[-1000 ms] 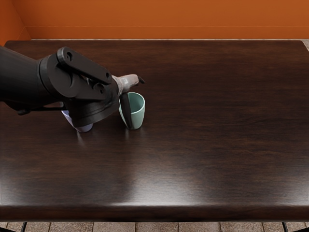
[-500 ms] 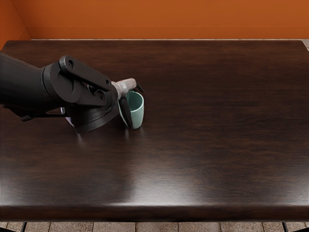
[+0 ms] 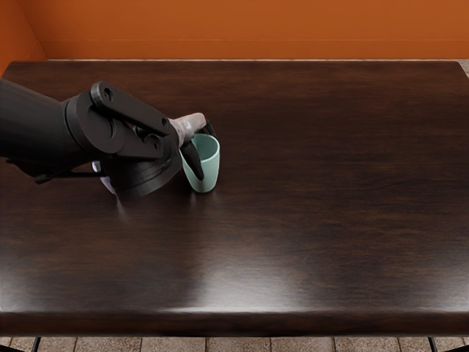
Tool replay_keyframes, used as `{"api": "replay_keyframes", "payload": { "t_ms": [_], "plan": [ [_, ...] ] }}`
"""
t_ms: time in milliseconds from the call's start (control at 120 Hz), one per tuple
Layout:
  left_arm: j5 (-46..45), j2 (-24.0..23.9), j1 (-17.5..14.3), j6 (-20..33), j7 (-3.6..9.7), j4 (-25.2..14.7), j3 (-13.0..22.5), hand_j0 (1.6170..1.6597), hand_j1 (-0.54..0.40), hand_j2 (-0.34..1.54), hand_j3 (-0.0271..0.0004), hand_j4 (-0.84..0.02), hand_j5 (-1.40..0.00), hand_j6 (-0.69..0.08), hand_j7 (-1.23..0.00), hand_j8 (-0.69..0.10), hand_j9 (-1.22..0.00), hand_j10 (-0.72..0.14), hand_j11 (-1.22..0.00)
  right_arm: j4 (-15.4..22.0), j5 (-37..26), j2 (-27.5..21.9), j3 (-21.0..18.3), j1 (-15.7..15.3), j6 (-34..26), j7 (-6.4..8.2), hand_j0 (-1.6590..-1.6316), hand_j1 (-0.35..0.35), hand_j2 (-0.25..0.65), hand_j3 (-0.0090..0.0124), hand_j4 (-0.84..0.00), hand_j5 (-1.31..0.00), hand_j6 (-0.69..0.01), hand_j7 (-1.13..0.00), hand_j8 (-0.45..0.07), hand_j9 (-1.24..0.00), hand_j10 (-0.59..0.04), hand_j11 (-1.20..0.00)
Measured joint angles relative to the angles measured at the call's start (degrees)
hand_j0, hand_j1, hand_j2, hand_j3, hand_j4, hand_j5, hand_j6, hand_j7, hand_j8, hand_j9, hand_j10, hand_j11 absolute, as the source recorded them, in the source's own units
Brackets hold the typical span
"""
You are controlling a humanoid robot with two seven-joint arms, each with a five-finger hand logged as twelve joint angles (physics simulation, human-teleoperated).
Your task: Pick up cup and place in cup with left hand
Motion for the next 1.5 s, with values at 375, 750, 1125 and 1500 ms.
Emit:
{"api": "replay_keyframes", "payload": {
  "t_ms": [375, 750, 1125, 1500],
  "plan": [
    [-3.6, 10.5, -24.1, -13.3, 3.96, -7.0, 6.8, 1.6522, -0.185, 0.17, 0.0000, -0.310, -0.86, -0.155, -0.86, -0.160, -0.86, -0.365, -0.83, 0.0, 0.0, 0.0, 0.0, 0.0, 0.0, 0.00, -1.6581, -0.333, -0.003, 0.0000, -0.013, -0.02, -0.013, -0.02, -0.013, -0.02, -0.013, -0.02],
    [-4.0, 14.6, -24.2, -20.1, 8.70, -7.9, 19.6, 1.6527, -0.164, 0.19, -0.0001, -0.330, -0.90, -0.177, -0.88, -0.169, -0.89, -0.364, -0.85, 0.0, 0.0, 0.0, 0.0, 0.0, 0.0, -0.01, -1.6581, -0.333, -0.003, 0.0000, -0.013, -0.02, -0.013, -0.02, -0.013, -0.02, -0.013, -0.02],
    [-4.1, 13.6, -24.4, -20.4, 8.79, -7.6, 16.0, 1.6506, -0.132, 0.20, -0.0001, -0.505, -1.01, -0.308, -0.99, -0.154, -0.96, -0.323, -0.91, 0.0, 0.0, 0.0, 0.0, 0.0, 0.0, -0.01, -1.6581, -0.333, -0.003, 0.0000, -0.013, -0.02, -0.013, -0.02, -0.013, -0.02, -0.013, -0.02],
    [-4.0, 13.1, -24.4, -20.6, 8.80, -7.9, 15.1, 1.6557, -0.174, 0.75, -0.0001, -0.638, -0.96, -0.501, -0.93, -0.348, -0.92, -0.416, -0.91, 0.0, 0.0, 0.0, 0.0, 0.0, 0.0, 0.00, -1.6581, -0.333, -0.003, 0.0000, -0.013, -0.02, -0.013, -0.02, -0.013, -0.02, -0.013, -0.02]
  ]
}}
